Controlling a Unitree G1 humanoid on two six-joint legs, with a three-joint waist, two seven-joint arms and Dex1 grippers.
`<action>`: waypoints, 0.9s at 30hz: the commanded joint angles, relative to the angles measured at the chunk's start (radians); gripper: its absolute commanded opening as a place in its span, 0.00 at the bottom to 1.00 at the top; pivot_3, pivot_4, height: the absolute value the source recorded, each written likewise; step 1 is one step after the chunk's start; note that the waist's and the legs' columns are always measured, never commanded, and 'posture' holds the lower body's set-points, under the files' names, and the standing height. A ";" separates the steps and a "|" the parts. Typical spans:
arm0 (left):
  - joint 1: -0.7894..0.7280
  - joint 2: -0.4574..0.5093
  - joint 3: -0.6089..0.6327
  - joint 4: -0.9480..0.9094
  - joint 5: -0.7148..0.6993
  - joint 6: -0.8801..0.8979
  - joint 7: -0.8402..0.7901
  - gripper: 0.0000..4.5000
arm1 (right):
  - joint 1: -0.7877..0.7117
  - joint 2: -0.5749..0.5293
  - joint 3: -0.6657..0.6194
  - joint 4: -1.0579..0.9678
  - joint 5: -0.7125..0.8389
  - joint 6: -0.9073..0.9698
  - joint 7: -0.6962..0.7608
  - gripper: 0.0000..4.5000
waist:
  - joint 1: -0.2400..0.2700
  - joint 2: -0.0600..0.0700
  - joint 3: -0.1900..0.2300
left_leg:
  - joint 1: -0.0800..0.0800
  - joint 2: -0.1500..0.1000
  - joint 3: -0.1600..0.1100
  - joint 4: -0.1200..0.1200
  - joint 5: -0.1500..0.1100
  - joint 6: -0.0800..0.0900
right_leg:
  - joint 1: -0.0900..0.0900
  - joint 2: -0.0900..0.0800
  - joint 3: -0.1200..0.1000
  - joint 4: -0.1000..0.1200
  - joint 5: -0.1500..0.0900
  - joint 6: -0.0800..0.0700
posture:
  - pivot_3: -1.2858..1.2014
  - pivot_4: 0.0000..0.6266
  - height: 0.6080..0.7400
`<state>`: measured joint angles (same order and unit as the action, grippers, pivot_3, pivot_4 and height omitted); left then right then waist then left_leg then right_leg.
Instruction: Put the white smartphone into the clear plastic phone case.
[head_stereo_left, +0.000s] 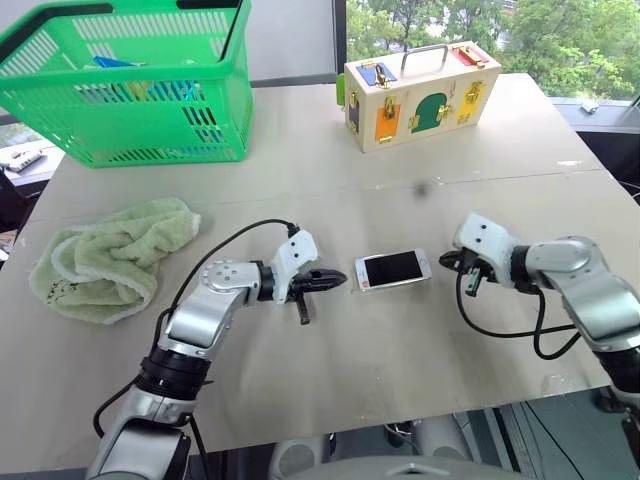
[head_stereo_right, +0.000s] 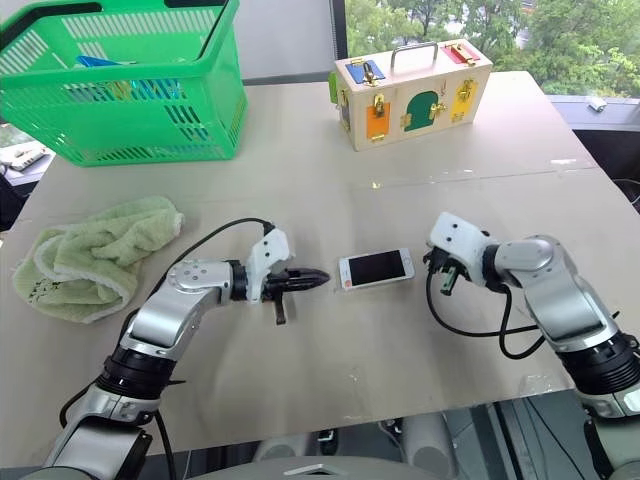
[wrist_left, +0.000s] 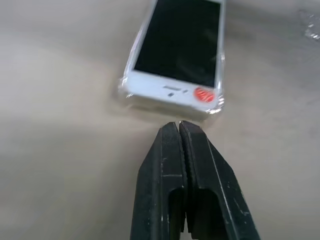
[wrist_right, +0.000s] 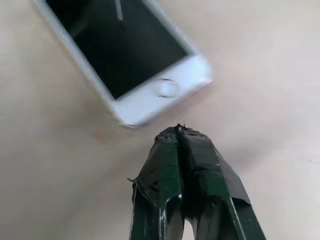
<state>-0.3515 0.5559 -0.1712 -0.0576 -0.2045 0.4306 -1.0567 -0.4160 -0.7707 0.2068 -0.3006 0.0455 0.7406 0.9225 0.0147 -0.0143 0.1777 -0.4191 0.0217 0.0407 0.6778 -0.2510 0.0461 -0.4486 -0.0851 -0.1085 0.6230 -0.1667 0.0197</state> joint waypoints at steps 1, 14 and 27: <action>-0.017 0.002 0.009 0.011 -0.020 -0.017 -0.007 0.01 | -0.018 -0.005 -0.009 -0.004 -0.014 -0.003 -0.031 0.00 | 0.000 0.000 0.000 | 0.000 0.000 0.000 0.000 0.000 0.000 | 0.000 0.000 0.000 0.000 0.000 0.000 | 0.52 0.24 1.00; -0.101 -0.092 -0.076 0.082 0.038 -0.028 0.043 0.01 | -0.119 0.098 0.138 0.067 -0.051 -0.043 -0.028 0.00 | 0.000 -0.001 0.001 | 0.001 0.000 0.001 0.000 0.000 0.000 | 0.001 0.000 0.001 0.001 0.000 0.001 | 0.52 0.24 1.00; -0.096 -0.048 -0.025 0.072 0.031 -0.006 0.053 0.01 | -0.081 0.012 0.078 0.005 -0.071 -0.015 -0.027 0.00 | 0.000 -0.001 0.001 | 0.002 0.000 0.002 0.001 0.000 0.000 | 0.001 0.001 0.002 0.002 0.000 0.001 | 0.52 0.24 1.00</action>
<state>-0.4342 0.4969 -0.2206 0.0290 -0.1647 0.4266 -1.0180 -0.4966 -0.7464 0.3309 -0.2607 -0.0307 0.7294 0.8944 0.0144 -0.0153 0.1789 -0.4174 0.0215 0.0426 0.6787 -0.2510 0.0465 -0.4477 -0.0844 -0.1063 0.6252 -0.1664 0.0204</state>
